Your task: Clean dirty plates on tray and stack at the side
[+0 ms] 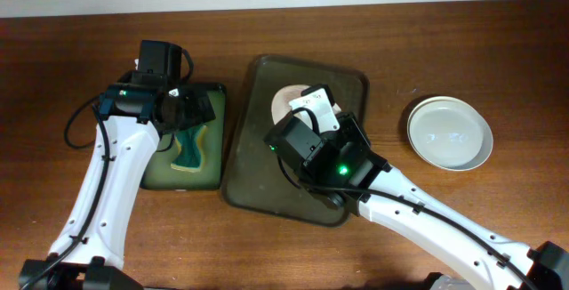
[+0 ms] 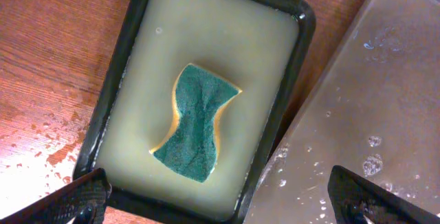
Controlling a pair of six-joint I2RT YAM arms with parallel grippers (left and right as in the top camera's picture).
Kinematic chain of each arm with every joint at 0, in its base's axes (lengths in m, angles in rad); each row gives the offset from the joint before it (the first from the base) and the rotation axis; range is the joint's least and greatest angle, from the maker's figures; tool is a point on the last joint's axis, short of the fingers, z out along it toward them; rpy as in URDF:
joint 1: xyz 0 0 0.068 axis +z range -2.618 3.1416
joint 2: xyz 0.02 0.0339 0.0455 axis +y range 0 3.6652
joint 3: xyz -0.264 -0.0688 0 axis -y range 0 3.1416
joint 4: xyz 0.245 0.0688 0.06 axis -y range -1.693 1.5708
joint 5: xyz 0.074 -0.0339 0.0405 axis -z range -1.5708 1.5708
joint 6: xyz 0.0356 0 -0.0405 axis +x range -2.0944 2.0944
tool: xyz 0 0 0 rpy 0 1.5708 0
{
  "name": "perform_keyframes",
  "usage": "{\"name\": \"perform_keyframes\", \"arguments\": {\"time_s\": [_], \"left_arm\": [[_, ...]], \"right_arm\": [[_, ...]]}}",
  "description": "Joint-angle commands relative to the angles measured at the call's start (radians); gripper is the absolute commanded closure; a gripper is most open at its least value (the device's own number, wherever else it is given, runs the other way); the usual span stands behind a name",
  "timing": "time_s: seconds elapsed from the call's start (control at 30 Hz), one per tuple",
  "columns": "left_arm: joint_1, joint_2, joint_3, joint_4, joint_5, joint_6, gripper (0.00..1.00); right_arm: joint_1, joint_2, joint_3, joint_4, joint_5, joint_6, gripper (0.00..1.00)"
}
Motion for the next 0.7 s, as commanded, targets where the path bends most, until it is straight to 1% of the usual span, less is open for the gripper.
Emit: {"name": "perform_keyframes", "arguments": {"time_s": [0.0, 0.1, 0.2, 0.3, 0.37, 0.4, 0.47, 0.5, 0.67], "left_arm": [[0.0, -0.006, 0.016, 0.001, 0.006, -0.016, 0.0], [0.0, -0.006, 0.015, 0.001, 0.006, -0.016, 0.01], [0.0, -0.006, 0.016, 0.001, 0.006, -0.016, 0.01], [0.0, -0.006, 0.016, 0.001, 0.006, -0.016, 0.0], [0.0, -0.006, 0.016, 0.001, 0.006, -0.016, 0.01], [0.0, -0.006, 0.016, 0.001, 0.006, -0.016, 0.01], [0.0, -0.006, 0.016, 0.001, 0.006, -0.016, 0.01], [0.0, -0.006, 0.016, 0.001, 0.006, -0.016, 0.01], [0.0, -0.006, 0.016, 0.001, 0.006, -0.016, 0.01]], "right_arm": [[0.003, -0.006, 0.01, 0.023, 0.058, 0.008, 0.96], [-0.027, -0.006, 0.01, 0.016, 0.056, 0.005, 0.96], [-0.029, -0.006, 0.01, 0.015, 0.056, -0.052, 0.96], [-0.029, -0.006, 0.01, 0.021, 0.058, -0.154, 0.96], [-0.029, -0.006, 0.01, 0.02, 0.071, -0.154, 0.96], [-0.029, -0.006, 0.01, 0.02, 0.103, -0.153, 0.96], [-0.029, -0.006, 0.01, 0.05, 0.355, -0.153, 0.96], [-0.029, -0.006, 0.01, 0.056, 0.393, -0.153, 0.96], [-0.027, -0.006, 0.01, 0.047, 0.386, -0.153, 0.96]]}}
